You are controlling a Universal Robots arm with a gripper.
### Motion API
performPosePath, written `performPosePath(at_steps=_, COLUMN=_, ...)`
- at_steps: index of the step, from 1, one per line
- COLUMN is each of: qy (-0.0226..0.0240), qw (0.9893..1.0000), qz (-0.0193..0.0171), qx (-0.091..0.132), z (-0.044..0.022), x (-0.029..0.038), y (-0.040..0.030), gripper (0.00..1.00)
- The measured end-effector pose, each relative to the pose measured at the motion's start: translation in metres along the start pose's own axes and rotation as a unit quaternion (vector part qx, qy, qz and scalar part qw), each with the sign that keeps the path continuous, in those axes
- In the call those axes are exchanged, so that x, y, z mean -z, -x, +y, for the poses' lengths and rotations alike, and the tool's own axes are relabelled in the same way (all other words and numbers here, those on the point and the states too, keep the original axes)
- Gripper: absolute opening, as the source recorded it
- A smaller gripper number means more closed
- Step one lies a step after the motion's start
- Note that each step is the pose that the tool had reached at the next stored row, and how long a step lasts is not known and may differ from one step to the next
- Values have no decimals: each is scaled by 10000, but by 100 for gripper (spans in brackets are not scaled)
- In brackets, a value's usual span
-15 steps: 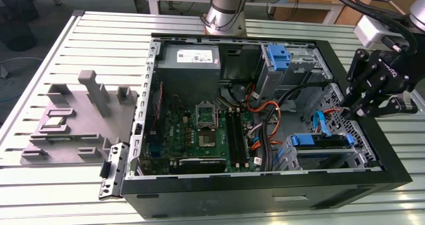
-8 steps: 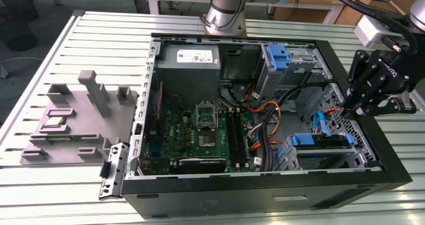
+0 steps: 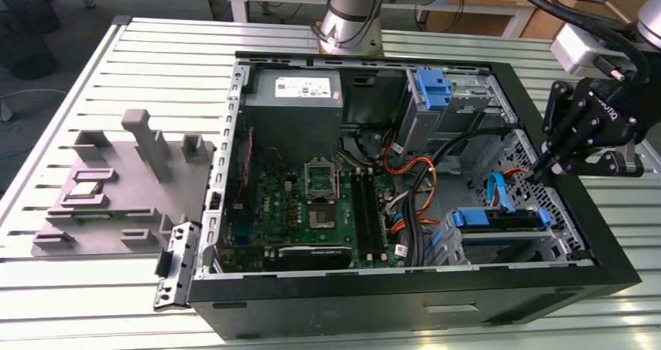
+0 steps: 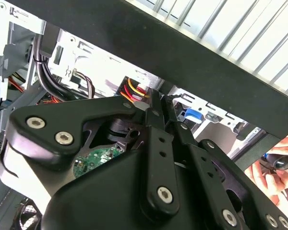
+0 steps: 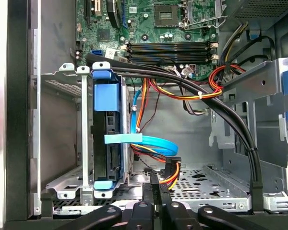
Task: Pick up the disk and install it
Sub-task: 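Insert the second disk wire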
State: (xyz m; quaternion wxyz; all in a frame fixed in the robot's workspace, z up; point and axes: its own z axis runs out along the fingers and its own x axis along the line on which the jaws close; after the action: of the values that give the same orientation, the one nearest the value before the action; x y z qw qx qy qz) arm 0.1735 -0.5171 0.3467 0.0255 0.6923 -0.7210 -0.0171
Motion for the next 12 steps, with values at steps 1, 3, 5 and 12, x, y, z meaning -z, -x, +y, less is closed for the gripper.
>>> performPosePath(at_steps=1, qy=0, qw=10000, qz=1, qx=0, z=0, x=0, y=0, gripper=16)
performPosePath(at_steps=3, qy=0, qw=10000, qz=4, qx=0, z=0, x=0, y=0, gripper=16)
performPosePath(at_steps=5, qy=0, qw=10000, qz=4, qx=0, z=0, x=0, y=0, gripper=16)
performPosePath(at_steps=12, qy=0, qw=10000, qz=4, qx=0, z=1, x=0, y=0, gripper=16)
